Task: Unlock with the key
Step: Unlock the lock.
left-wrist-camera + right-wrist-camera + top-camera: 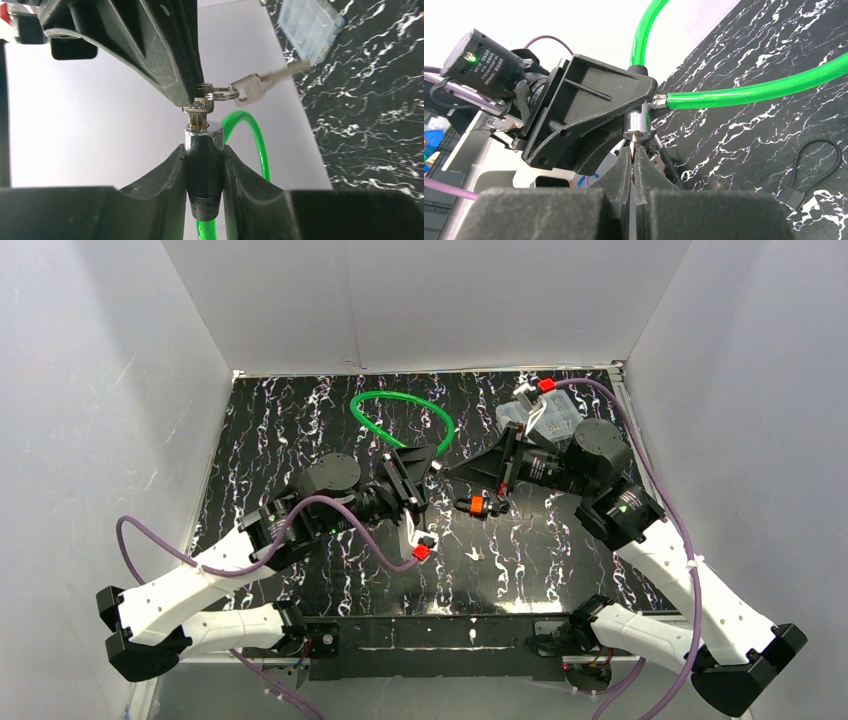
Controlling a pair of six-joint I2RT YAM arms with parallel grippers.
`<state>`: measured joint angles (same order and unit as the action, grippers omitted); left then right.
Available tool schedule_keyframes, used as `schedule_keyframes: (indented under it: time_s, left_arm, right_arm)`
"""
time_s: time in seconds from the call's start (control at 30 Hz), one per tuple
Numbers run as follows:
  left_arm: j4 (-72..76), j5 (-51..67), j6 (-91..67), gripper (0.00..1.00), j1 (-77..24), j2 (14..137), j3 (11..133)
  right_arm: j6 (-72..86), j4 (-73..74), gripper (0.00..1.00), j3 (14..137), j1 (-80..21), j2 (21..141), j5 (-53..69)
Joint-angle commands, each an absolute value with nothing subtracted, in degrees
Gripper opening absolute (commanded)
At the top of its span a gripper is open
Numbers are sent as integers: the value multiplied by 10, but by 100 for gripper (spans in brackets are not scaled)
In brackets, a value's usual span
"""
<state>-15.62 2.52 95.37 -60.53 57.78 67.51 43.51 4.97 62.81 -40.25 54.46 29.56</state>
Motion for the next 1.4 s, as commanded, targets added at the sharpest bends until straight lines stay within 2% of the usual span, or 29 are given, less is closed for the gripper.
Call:
schedule_keyframes:
  time_s: [0.0,0.5,0.9,0.97,1.17,1.37]
  left_arm:
    - [-75,43,1030,0,-623,567,653]
    - [-62,41,1072,0,-626,550,626]
    - [-98,20,973,0,-640,552,649]
    - [-109,18,951,0,-641,554,658]
    - [-155,20,873,0,-642,556,689]
    - [-238,41,709,0,-642,583,796]
  right_arm:
    - [481,-40,1,624,-396,539,318]
    - [518,-67,2,612,-384,531,329]
    - [462,17,68,665,-355,512,318]
    - [457,30,73,680,-350,513,319]
    - [430,60,78,715,-329,510,317]
    - [368,97,82,748,-293,494,306]
